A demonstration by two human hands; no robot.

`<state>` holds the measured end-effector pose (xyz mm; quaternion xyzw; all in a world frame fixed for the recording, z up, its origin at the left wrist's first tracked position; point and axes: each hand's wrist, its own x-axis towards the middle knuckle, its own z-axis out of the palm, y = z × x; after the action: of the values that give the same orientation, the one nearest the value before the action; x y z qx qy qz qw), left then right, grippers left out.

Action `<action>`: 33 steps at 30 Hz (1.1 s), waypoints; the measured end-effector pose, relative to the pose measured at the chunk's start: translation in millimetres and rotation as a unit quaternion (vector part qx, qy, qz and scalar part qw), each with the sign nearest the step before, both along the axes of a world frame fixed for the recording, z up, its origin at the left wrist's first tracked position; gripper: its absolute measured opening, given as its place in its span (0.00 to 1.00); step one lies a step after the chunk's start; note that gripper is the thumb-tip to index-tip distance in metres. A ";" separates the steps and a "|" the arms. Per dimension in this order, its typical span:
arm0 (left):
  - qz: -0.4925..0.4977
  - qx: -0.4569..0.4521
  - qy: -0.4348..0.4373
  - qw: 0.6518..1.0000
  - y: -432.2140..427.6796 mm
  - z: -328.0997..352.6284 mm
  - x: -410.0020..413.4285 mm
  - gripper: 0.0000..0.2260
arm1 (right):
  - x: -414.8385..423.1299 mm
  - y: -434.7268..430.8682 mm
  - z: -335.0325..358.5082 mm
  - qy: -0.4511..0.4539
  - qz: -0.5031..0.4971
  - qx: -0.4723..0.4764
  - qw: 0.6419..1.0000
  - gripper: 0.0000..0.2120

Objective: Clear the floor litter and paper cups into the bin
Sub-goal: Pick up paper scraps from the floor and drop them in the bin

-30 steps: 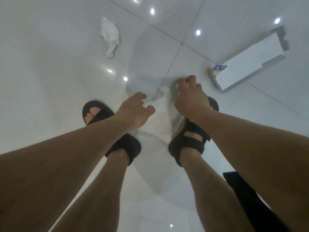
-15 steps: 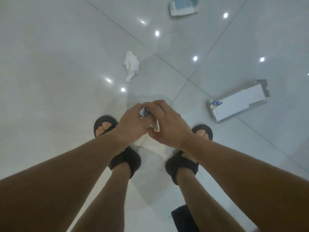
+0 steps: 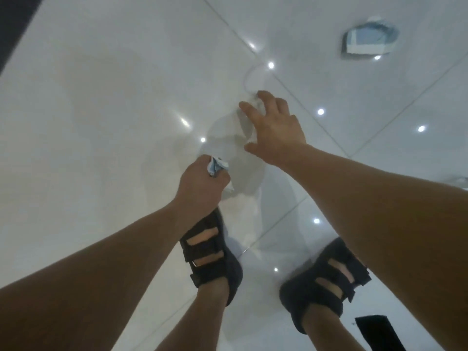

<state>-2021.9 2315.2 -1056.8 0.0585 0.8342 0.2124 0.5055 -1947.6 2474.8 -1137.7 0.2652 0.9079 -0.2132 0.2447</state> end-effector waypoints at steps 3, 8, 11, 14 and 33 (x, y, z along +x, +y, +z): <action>-0.002 -0.002 -0.006 1.000 -7.9 -4.8 -0.1 0.08 | 6.8 -17.2 -3.5 0.023 -0.010 0.007 1.000 0.21; 0.005 0.004 -0.010 1.000 -15.6 17.8 1.7 0.08 | 49.4 -31.7 24.1 -0.007 -0.038 -0.043 0.998 0.16; 0.002 0.011 -0.011 1.000 -13.6 47.4 2.0 0.06 | 59.9 -31.5 67.7 -0.004 -0.048 -0.058 0.997 0.17; -0.006 0.026 -0.006 1.000 -6.3 94.2 0.6 0.05 | 53.7 -21.5 131.8 0.009 -0.016 -0.058 0.998 0.21; 0.104 0.054 0.108 0.987 -91.1 514.4 78.2 0.06 | 63.6 -69.4 584.6 0.037 0.172 -0.085 0.981 0.24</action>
<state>-1943.7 2224.1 -542.4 0.0214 0.8728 0.3013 0.3834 -1884.0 2405.4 -553.1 0.0749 0.9272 -0.2538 0.2651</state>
